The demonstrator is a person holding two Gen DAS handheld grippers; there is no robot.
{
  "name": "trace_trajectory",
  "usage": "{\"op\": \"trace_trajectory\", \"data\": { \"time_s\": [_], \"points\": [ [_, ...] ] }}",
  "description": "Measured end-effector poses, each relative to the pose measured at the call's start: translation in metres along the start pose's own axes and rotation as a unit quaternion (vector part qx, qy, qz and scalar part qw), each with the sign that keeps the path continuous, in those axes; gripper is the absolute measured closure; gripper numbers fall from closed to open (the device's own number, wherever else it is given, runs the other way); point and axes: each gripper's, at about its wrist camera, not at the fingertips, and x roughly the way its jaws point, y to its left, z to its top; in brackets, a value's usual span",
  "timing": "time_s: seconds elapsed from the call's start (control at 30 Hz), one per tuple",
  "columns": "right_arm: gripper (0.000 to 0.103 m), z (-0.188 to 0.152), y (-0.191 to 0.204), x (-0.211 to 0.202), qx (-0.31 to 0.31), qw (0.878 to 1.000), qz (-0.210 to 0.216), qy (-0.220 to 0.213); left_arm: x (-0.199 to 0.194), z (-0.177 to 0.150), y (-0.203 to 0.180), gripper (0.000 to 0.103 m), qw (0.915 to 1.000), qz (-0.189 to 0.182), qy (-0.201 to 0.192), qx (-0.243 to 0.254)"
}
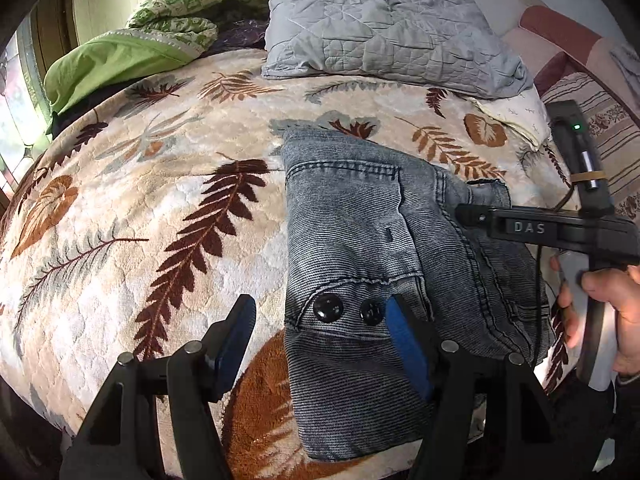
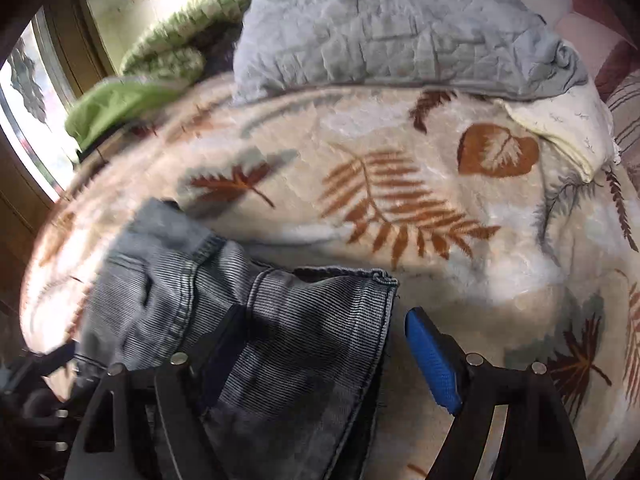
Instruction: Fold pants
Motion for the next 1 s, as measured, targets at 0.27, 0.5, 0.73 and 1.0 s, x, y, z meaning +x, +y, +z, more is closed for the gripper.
{"op": "trace_trajectory", "data": {
  "time_s": [0.27, 0.5, 0.73, 1.0],
  "points": [
    [0.014, -0.018, 0.010, -0.047, -0.012, 0.999, -0.016, -0.047, 0.007, -0.018, -0.003, 0.032, 0.9999, 0.009, 0.007, 0.008],
    [0.014, -0.032, 0.014, -0.031, -0.034, 0.997, -0.068, -0.007, -0.002, -0.015, 0.005, 0.031, 0.9998, 0.004, 0.010, -0.016],
    [0.014, -0.074, 0.031, -0.079, -0.072, 0.996, -0.046, -0.036, 0.001, -0.015, 0.010, 0.031, 0.9993, 0.024, 0.014, -0.026],
    [0.012, -0.102, 0.032, -0.056, -0.086, 0.994, -0.073, -0.006, 0.002, -0.017, 0.005, 0.030, 0.9992, 0.031, 0.015, -0.020]
  ]
}}
